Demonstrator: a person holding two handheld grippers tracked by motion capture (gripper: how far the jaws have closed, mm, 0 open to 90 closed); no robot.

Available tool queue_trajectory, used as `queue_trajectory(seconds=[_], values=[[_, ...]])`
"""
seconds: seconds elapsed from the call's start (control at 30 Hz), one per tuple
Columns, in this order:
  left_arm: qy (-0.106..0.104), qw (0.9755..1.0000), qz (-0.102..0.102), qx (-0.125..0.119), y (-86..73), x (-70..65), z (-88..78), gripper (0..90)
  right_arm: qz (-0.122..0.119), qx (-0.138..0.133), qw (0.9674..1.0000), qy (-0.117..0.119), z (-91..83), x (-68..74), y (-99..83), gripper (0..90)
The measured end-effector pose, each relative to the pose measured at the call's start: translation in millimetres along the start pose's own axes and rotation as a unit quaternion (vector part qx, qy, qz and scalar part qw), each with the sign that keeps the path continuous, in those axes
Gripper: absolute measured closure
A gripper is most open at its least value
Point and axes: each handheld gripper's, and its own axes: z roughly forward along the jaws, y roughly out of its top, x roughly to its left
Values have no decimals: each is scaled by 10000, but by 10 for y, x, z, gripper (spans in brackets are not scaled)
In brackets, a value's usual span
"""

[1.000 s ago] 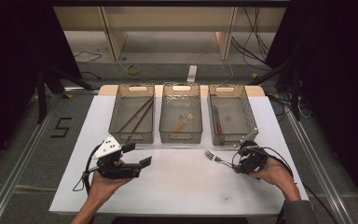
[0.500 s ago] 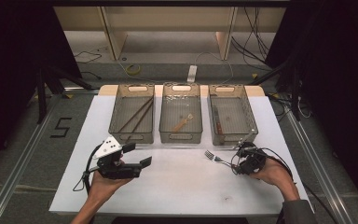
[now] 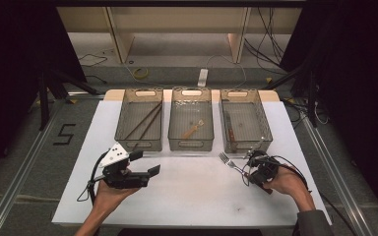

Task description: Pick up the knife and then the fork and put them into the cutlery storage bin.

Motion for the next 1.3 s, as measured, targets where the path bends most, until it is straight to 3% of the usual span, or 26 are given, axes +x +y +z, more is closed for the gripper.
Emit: queue_trajectory(seconds=[0.47,0.73,1.3], values=[[-1,10000,9,-9,2,1,-1,160,-134,30,9999,-55,-4,18,12,773],[10,10000,-1,-22,3,5,-3,160,-166,8,9999,43,-16,14,-4,774],[-17,10000,4,-76,5,11,-11,159,-222,-448,9987,106,-190,74,18,774]])
